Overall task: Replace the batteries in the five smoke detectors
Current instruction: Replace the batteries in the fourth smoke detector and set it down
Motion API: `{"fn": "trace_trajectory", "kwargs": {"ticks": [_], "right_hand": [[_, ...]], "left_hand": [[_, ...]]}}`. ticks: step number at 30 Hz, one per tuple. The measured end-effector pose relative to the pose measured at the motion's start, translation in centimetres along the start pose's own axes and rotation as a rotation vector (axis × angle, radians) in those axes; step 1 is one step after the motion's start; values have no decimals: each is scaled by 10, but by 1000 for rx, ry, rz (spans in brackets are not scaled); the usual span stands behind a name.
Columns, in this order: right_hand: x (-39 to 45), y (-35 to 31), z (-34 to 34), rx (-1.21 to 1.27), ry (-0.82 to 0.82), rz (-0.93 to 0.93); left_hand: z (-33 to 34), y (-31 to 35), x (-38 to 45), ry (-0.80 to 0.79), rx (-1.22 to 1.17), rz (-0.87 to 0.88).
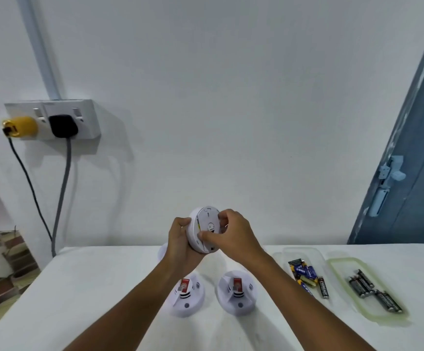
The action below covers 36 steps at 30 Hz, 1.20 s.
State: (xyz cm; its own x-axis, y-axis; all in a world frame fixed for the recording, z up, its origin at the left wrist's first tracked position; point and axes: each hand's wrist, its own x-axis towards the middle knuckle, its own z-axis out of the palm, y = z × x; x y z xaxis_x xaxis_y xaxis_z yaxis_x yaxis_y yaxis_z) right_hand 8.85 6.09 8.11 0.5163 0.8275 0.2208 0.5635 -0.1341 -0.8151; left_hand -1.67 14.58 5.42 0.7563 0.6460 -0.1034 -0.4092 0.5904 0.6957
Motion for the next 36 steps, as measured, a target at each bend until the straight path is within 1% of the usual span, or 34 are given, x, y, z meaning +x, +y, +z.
{"fn": "trace_trajectory", "kwargs": {"ticks": [6, 11, 16, 21, 23, 24, 25, 27, 29, 30, 32, 36], "right_hand": [[2, -19, -4, 33, -93, -12], [3, -18, -2, -20, -155, -93], [-1, -19, 1, 52, -165, -70], [-12, -15, 17, 141, -71, -79], [-17, -13, 23, 171, -86, -57], [-19, -12, 21, 162, -124, -45], [-24, -9, 23, 125, -195, -34], [-37, -3, 32, -43, -410, -14], [-56, 2, 50, -258, -648, -26], [-64, 3, 61, -354, -738, -40], [-79, 4, 82, -495, -858, -62], [-94, 8, 110, -637, -968, -92]], "left_hand": [[-4, 5, -6, -27, 44, 33], [-7, 6, -12, -20, 91, 24], [-11, 8, -19, -35, 100, 26], [-22, 10, -30, 58, 72, 19], [-36, 13, -37, 113, 28, 27], [-42, 16, -40, 134, 15, 30], [-50, 19, -44, 155, 2, 33], [-67, 23, -53, 199, -23, 41], [-84, 26, -60, 232, -33, 44], [-90, 27, -64, 248, -41, 46], [-102, 28, -70, 282, -55, 41], [-117, 29, -74, 297, -62, 8]]}}
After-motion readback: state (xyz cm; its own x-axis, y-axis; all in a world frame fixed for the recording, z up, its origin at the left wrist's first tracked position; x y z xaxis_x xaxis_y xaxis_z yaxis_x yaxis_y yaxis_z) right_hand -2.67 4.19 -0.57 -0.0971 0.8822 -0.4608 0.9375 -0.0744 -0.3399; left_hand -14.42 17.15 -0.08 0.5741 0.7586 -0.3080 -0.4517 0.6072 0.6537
